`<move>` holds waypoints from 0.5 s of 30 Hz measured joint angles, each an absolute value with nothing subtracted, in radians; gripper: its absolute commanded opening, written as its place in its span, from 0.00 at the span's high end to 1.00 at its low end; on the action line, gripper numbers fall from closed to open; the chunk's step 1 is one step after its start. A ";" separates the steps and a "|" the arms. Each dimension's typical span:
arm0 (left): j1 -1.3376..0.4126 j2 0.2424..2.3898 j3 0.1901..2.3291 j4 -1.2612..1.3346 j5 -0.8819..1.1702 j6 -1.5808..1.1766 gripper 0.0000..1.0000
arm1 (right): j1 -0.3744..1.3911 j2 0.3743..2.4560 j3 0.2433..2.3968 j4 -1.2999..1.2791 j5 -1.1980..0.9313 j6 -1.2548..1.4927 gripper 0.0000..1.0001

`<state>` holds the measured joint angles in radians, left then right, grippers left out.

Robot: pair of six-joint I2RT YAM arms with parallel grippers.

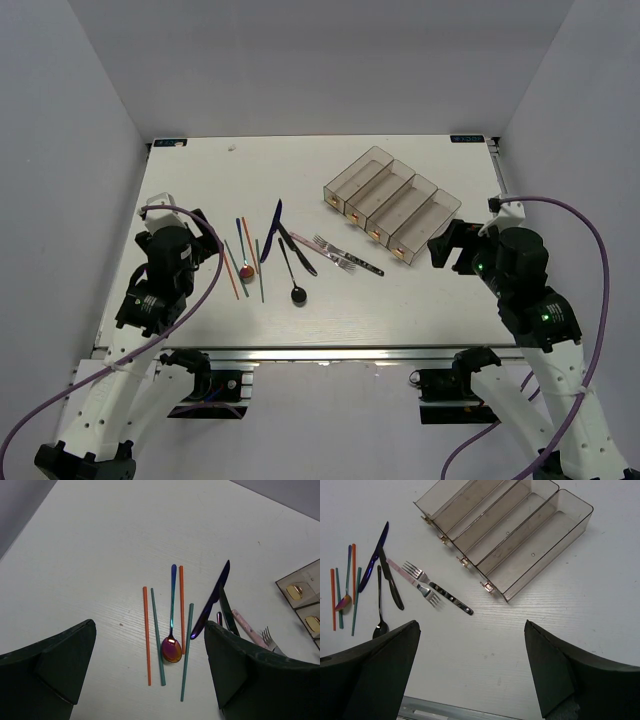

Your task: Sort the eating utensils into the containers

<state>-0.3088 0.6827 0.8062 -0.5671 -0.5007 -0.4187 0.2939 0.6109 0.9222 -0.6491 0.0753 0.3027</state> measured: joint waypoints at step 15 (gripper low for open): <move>-0.309 0.683 0.802 -0.562 -0.482 -0.418 0.02 | 0.295 0.731 0.883 -0.438 -0.152 0.358 0.11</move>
